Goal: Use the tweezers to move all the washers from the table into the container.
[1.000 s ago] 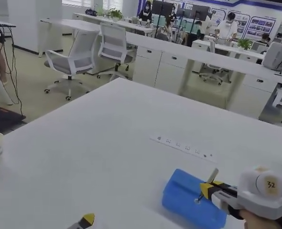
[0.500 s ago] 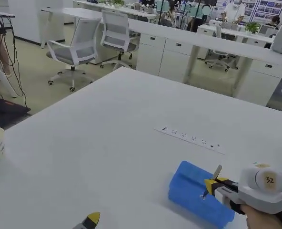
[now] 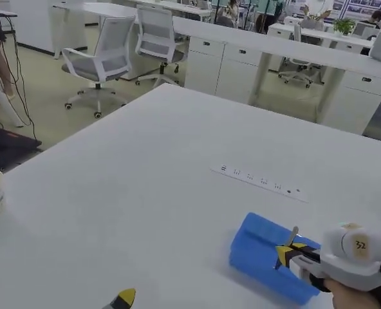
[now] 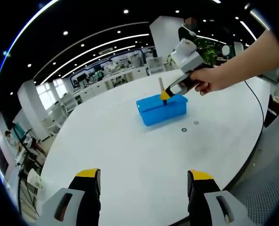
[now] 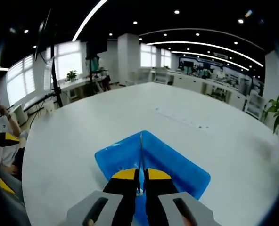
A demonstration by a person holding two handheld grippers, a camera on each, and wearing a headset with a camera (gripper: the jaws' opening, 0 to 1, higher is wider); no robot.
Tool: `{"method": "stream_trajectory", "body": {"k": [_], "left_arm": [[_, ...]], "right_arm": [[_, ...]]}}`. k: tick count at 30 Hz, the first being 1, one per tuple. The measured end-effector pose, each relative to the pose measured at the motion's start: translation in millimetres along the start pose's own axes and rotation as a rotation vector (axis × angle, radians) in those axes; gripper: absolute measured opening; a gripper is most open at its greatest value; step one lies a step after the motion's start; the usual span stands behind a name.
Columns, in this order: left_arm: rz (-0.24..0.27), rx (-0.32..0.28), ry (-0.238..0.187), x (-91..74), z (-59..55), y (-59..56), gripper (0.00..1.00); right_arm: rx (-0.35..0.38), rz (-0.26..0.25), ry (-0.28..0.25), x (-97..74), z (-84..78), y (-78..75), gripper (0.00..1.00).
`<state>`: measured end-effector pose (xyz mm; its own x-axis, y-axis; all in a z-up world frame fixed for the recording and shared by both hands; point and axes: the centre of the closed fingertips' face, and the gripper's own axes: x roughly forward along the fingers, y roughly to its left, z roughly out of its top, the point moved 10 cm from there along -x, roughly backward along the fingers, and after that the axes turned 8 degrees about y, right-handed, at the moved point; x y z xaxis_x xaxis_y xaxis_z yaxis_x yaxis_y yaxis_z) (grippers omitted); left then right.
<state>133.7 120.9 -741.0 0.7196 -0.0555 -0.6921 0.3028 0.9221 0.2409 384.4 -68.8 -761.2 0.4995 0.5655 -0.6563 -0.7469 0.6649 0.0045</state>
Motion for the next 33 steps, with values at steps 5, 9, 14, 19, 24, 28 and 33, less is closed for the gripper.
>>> {"method": "stream_trajectory", "body": {"k": [5,9,14,19,24,28,33], "left_arm": [[0.001,-0.001,0.004,0.5,-0.3,0.2,0.76],[0.002,0.000,0.006,0.9,-0.3,0.1,0.76],[0.002,0.001,0.006,0.9,-0.1,0.0,0.76],[0.000,0.004,0.009,1.1,-0.4,-0.3,0.76],[0.002,0.000,0.005,0.6,-0.3,0.1,0.76],[0.001,0.002,0.002,0.3,-0.1,-0.2,0.76],[-0.002,0.006,-0.004,-0.4,0.5,-0.9,0.76]], "right_arm": [[-0.008,0.006,0.017,4.4,-4.6,1.4,0.02],[-0.013,0.007,0.023,5.5,-7.2,3.0,0.02],[-0.008,0.009,0.023,4.8,-7.0,3.0,0.02],[0.005,0.007,0.030,3.8,-7.2,3.1,0.03],[-0.001,0.004,0.032,1.3,-5.2,3.1,0.03],[0.004,-0.002,-0.007,-7.4,2.7,3.2,0.03],[0.007,0.002,-0.051,-24.5,10.6,11.0,0.03]]}}
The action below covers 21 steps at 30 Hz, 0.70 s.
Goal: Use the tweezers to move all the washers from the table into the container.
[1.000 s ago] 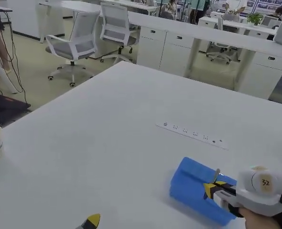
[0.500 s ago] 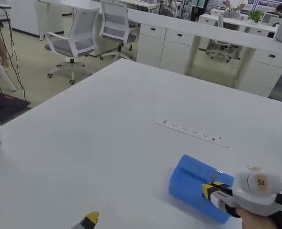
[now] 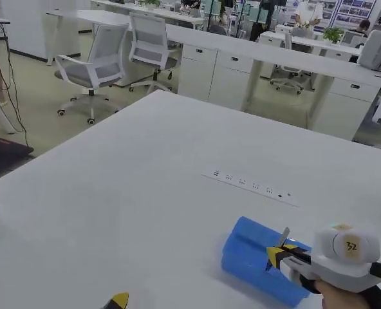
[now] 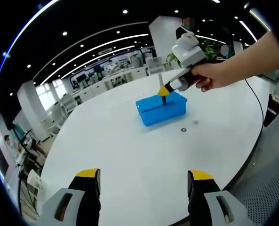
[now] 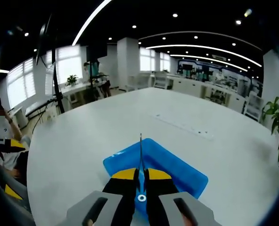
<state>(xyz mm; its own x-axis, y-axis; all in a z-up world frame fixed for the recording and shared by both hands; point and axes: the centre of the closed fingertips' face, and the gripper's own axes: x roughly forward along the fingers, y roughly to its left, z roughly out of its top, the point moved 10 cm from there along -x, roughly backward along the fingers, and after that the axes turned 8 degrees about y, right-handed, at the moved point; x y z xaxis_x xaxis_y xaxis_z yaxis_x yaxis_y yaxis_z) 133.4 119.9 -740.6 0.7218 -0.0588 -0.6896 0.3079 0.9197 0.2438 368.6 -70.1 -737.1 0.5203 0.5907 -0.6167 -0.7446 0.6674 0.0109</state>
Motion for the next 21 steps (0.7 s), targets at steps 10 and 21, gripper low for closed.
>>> {"method": "stream_trajectory", "body": {"k": [10,21], "left_arm": [[0.004,0.000,-0.007,-0.5,0.0,0.1,0.76],[0.014,-0.009,-0.022,-2.5,1.0,1.3,0.76]], "right_arm": [[-0.002,0.011,-0.073,-29.1,3.2,13.6,0.03],[0.001,0.036,-0.102,-50.9,-11.7,30.4,0.03]]}}
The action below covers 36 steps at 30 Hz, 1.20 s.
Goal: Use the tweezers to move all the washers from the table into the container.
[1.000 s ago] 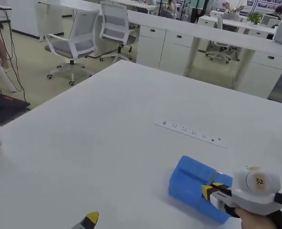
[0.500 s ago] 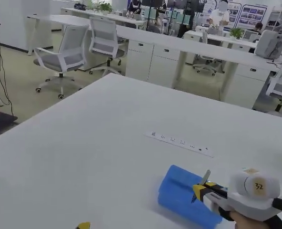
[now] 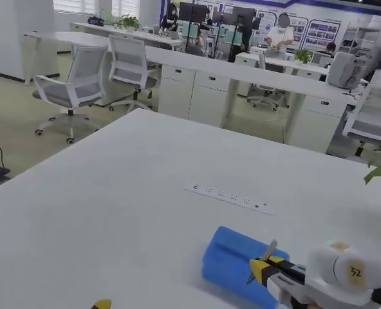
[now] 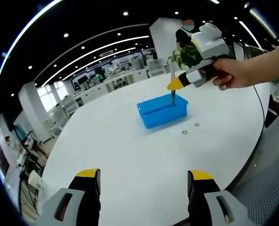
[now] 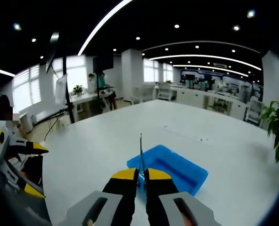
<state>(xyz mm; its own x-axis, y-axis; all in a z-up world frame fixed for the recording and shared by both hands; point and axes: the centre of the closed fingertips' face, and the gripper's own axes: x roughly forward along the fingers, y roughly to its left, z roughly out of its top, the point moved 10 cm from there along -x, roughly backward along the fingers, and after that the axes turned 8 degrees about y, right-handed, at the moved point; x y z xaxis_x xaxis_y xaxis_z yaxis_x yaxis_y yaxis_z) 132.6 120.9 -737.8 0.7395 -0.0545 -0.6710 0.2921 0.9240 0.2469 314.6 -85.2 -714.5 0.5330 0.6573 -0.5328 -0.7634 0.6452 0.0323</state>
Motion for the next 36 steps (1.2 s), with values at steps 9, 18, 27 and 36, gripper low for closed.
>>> {"method": "stream_trajectory", "body": {"k": [9,18,27,36], "left_arm": [[-0.005,-0.021,-0.012,-1.2,0.4,0.9,0.76],[0.006,-0.011,-0.008,-1.1,0.2,0.9,0.76],[0.004,-0.002,-0.003,-0.5,-0.2,0.3,0.76],[-0.002,0.008,0.003,0.4,-0.3,-0.6,0.76]], "right_arm": [[0.018,0.016,-0.003,-6.6,-13.8,10.6,0.03],[0.026,0.029,0.017,-4.7,-28.2,16.6,0.03],[0.029,0.041,0.064,3.4,-43.6,19.3,0.03],[0.041,0.048,0.100,13.3,-53.9,16.7,0.03]]}}
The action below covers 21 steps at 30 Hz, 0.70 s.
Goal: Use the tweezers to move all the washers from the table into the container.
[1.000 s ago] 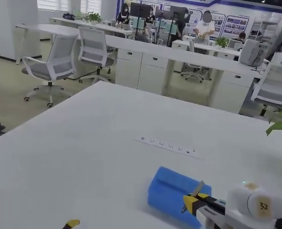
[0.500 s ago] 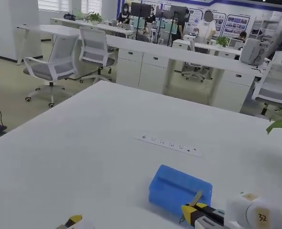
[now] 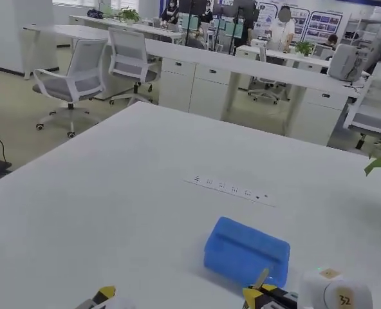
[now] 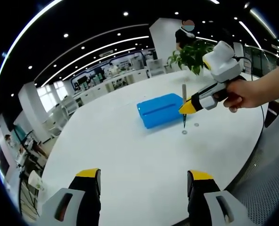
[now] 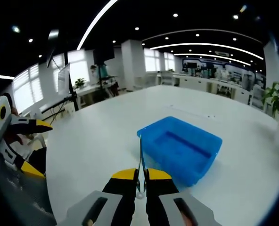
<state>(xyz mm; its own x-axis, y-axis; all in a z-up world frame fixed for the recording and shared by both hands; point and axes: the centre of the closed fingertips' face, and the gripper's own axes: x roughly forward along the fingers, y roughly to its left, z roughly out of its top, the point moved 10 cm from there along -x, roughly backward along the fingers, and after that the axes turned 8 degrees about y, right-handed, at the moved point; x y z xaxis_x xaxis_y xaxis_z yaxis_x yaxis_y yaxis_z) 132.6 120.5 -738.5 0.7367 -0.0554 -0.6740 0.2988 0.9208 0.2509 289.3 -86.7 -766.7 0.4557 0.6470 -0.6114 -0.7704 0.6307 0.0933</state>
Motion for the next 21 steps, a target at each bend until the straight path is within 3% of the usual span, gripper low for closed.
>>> {"method": "stream_trajectory", "body": {"k": [9,21], "left_arm": [[-0.003,0.002,0.008,0.8,-0.5,-0.2,0.76],[-0.008,0.012,0.017,1.3,-0.9,-1.3,0.76]], "right_arm": [[0.016,-0.003,0.004,7.4,-6.7,-0.9,0.03],[-0.083,-0.021,0.001,9.0,-11.0,5.8,0.03]]}}
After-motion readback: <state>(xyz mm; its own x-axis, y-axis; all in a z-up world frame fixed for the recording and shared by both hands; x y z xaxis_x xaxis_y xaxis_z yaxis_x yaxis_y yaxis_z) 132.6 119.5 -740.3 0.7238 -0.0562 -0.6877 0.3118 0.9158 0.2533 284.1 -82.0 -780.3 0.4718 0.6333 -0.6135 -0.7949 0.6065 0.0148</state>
